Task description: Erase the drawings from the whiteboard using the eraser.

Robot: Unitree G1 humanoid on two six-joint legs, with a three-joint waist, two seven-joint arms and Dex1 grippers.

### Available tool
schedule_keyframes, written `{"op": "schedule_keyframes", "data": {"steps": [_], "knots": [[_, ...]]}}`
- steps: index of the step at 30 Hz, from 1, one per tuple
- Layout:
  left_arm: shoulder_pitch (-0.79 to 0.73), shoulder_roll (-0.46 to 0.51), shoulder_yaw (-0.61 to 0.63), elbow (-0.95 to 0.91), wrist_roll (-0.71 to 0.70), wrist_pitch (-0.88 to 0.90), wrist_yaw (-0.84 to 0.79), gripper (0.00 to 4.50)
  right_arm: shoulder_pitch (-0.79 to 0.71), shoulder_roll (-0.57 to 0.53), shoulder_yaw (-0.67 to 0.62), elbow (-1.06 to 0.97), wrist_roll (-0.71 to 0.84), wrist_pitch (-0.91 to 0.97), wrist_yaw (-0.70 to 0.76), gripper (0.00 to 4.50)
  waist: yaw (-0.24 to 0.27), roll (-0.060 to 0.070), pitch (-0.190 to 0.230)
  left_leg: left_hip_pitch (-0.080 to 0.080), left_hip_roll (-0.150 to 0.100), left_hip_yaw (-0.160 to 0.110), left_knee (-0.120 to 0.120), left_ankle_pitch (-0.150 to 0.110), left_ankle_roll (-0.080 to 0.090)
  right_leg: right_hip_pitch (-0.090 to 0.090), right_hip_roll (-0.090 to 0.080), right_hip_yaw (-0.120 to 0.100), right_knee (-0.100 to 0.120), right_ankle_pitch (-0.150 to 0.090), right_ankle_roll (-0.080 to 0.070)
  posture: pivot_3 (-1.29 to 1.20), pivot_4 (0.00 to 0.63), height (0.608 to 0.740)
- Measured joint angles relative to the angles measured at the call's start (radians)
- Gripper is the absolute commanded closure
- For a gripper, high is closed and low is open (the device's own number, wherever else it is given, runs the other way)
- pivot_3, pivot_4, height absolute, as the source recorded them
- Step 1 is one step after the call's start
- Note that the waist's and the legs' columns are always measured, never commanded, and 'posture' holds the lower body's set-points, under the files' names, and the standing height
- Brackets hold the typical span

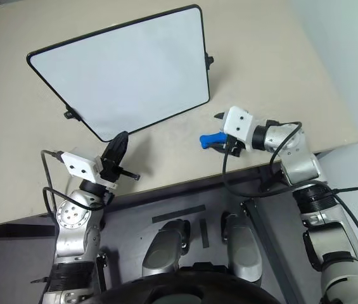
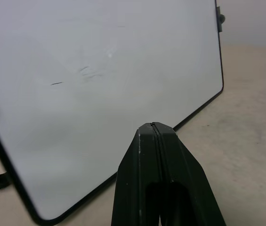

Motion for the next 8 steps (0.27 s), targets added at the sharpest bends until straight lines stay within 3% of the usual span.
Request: {"op": "schedule_keyframes", "data": {"steps": [8], "knots": [[0.039,0.012,0.001,-0.014,-0.007,0.024,-0.031,4.50,0.127,-0.046,-0.140,-0.094,0.104,0.093,-0.018,0.50,0.006,-0.001,0.000,-0.001,-0.001,0.000,0.000,-0.002,0.001,0.001,0.000,0.001,-0.001,-0.002,0.000,0.00,0.150,0.740]]}}
